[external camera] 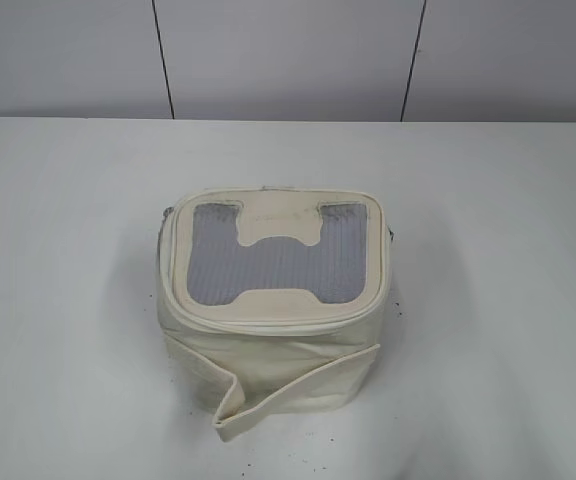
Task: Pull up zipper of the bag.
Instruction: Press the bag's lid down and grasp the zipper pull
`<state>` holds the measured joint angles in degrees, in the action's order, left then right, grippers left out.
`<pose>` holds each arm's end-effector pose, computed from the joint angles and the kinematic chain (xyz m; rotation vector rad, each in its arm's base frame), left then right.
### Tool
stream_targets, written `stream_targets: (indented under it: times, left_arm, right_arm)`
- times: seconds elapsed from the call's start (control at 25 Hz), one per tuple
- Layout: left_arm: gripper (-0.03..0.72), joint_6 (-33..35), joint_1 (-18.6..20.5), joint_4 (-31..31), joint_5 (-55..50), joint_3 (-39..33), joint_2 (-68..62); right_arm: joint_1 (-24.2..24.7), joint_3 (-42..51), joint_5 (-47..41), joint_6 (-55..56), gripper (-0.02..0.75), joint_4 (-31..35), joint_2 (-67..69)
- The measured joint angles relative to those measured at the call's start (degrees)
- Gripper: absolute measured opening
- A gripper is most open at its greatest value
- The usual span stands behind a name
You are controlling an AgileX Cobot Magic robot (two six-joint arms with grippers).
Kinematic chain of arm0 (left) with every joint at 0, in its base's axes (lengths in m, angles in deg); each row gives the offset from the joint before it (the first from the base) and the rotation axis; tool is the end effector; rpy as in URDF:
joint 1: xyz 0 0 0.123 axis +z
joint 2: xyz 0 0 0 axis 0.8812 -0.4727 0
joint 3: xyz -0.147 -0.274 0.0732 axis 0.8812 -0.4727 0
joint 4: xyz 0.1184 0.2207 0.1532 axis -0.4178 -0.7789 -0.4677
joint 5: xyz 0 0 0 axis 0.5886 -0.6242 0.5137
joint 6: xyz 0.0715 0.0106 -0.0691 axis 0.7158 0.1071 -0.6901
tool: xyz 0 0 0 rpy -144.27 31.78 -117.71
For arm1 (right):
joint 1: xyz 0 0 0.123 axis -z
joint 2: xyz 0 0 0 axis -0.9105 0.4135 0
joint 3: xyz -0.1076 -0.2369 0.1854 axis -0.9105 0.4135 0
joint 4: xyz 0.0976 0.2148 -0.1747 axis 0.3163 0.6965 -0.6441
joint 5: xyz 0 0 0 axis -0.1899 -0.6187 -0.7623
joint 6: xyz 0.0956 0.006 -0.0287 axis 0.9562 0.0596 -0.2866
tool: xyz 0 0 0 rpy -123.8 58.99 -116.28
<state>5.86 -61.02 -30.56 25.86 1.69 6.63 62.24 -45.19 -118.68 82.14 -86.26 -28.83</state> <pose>-0.0008 -0.0075 0.3063 0.1282 1.9917 -0.0070 0.0050 -0.0013 0.2938 -0.0073 2.0364 0.0468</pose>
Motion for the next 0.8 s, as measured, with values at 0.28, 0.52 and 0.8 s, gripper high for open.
stream_targets:
  times: [0.28,0.52,0.8]
  left_arm:
    - [0.239,0.0,0.0,0.0,0.0,0.0,0.0]
    - [0.239,0.0,0.0,0.0,0.0,0.0,0.0]
    - [0.239,0.0,0.0,0.0,0.0,0.0,0.0]
  right_arm:
    - [0.0,0.0,0.0,0.0,0.587,0.0,0.0]
    - [0.0,0.0,0.0,0.1,0.587,0.0,0.0]
    - [0.0,0.0,0.0,0.0,0.587,0.0,0.0]
